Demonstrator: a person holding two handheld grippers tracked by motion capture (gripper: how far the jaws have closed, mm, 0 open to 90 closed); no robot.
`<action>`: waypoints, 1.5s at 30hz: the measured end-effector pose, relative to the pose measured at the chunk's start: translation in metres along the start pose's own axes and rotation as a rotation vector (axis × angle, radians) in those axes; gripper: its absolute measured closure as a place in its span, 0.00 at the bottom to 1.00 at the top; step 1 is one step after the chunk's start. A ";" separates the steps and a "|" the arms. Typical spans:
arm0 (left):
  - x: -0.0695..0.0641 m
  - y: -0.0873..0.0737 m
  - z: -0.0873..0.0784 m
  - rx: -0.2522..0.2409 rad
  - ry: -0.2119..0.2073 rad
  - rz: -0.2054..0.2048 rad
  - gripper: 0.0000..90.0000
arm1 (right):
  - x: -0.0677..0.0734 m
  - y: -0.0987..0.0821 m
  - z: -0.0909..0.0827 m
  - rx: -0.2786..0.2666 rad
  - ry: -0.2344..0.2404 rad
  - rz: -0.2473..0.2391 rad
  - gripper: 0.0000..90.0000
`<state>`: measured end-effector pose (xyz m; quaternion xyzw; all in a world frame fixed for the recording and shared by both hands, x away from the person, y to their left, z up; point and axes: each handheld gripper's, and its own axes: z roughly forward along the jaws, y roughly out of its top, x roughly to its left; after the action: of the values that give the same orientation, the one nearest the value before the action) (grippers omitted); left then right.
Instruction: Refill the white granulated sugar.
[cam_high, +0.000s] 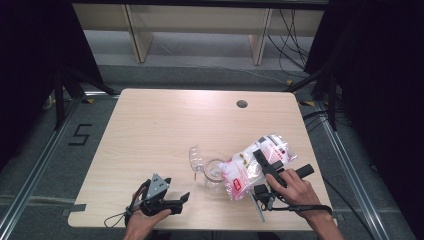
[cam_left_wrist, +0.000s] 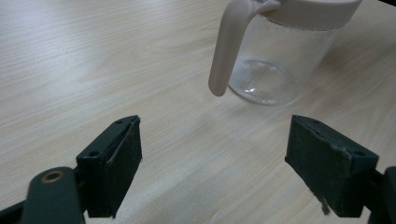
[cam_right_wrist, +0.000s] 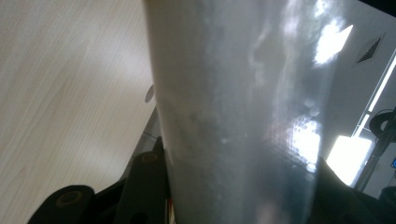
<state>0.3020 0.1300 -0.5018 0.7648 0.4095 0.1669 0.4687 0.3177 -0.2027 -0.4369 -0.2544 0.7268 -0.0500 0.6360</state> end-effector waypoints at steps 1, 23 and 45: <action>0.000 0.000 0.000 0.000 0.000 0.001 0.20 | 0.000 0.000 0.000 0.000 0.000 0.001 0.71; 0.000 0.000 0.000 0.000 0.001 0.001 0.20 | -0.001 -0.002 -0.001 0.000 -0.001 -0.017 0.72; 0.000 0.000 0.000 0.000 0.001 0.002 0.20 | 0.000 -0.002 -0.001 0.000 -0.004 -0.008 0.73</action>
<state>0.3021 0.1301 -0.5018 0.7651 0.4091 0.1676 0.4681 0.3171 -0.2046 -0.4356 -0.2575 0.7245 -0.0518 0.6373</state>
